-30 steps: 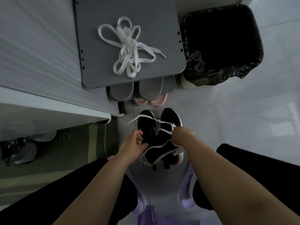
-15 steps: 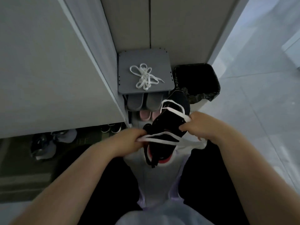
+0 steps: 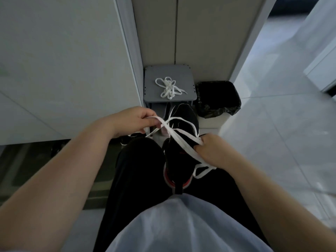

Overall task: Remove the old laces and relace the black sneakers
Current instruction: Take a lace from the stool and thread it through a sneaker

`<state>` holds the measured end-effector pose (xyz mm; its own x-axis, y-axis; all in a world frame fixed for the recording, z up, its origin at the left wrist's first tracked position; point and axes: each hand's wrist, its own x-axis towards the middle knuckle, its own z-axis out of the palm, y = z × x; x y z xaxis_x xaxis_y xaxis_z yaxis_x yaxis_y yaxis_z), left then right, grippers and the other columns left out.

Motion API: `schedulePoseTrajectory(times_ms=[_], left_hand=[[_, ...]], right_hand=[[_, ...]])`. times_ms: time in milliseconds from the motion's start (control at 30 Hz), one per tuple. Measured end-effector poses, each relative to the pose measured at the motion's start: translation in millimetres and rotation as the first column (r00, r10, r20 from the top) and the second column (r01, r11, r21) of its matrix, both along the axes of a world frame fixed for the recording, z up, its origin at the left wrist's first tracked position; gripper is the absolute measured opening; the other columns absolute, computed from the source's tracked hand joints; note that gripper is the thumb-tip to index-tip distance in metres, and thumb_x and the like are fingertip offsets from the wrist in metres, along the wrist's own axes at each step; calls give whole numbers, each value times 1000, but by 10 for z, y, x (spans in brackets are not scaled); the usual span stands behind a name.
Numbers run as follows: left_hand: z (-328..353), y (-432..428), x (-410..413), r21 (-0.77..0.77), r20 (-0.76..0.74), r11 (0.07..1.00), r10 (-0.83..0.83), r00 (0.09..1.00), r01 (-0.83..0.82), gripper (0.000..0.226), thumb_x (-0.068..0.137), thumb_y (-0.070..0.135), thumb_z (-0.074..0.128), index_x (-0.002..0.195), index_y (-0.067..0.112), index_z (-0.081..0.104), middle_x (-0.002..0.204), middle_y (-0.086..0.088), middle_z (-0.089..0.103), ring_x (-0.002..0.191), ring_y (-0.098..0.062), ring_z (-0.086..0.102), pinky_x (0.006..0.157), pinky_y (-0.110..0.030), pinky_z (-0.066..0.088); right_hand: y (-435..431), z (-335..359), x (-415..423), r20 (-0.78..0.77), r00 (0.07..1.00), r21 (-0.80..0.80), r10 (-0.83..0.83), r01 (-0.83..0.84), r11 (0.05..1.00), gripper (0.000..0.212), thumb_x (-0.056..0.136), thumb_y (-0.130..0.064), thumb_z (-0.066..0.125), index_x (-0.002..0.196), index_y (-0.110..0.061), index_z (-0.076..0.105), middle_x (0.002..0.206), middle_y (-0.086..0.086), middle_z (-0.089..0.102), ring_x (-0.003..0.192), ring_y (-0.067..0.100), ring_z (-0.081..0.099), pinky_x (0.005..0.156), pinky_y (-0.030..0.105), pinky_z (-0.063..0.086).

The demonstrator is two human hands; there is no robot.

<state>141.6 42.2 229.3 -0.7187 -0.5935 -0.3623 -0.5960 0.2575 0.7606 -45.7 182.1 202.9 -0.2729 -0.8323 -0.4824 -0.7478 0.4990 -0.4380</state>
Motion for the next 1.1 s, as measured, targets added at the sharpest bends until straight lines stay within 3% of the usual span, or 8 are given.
schedulePoseTrajectory(times_ms=[167,467,600,700,833,933,1000,1100], left_hand=[[-192,183,-59,-19,-3,999,45,999,-45,22,96,27,46,87,23,66,87,-2,60,80,-13,53,73,-28,47],[-130,183,105,-26,42,999,24,999,-23,22,97,21,46,98,16,67,80,11,58,73,6,51,66,-14,44],[-61,151,171,-58,85,998,9,996,-4,22,96,26,46,94,22,68,76,8,54,62,6,50,53,-7,36],[-74,142,164,-67,172,995,-57,983,70,24,92,26,54,115,33,56,96,9,57,82,-3,53,67,-14,38],[-195,252,-59,6,13,992,-123,992,123,61,80,31,52,137,42,32,138,13,40,126,-2,37,104,-23,30],[-270,366,-286,-51,23,975,-215,976,216,24,95,31,48,117,29,57,126,11,49,108,1,48,86,-11,36],[-315,339,-345,-117,27,981,-153,988,156,24,97,28,45,90,18,66,109,8,59,95,-1,54,79,-19,38],[-187,152,-236,-227,-3,971,78,997,-77,27,97,16,41,84,14,64,86,6,62,84,-12,58,73,-29,44]], right_hand=[[122,-135,93,0,993,71,116,-115,991,22,95,-19,43,81,-7,55,77,4,54,77,23,54,60,28,40],[206,-224,38,80,990,83,118,-125,989,26,93,-24,47,73,-10,54,65,1,53,58,13,49,51,20,36],[124,253,-169,222,975,-112,-22,48,993,23,93,-20,51,74,-14,63,59,-2,47,54,12,42,52,23,34],[109,766,-328,558,830,-228,20,130,965,39,96,-15,43,66,-15,67,47,-7,32,43,8,27,45,20,26],[98,1254,-400,644,743,-313,180,41,949,33,87,-28,49,65,-14,69,44,-7,28,38,7,20,37,16,23],[57,1384,-431,632,743,-372,219,43,927,34,83,-34,48,63,-17,69,45,-6,26,40,9,17,38,19,18],[26,1315,-475,635,751,-367,182,86,926,39,92,-30,45,64,-16,68,45,-5,27,40,9,18,37,19,20],[27,1013,-561,624,780,-263,39,163,951,44,98,-23,42,64,-14,68,45,-6,30,40,8,22,38,18,24]])
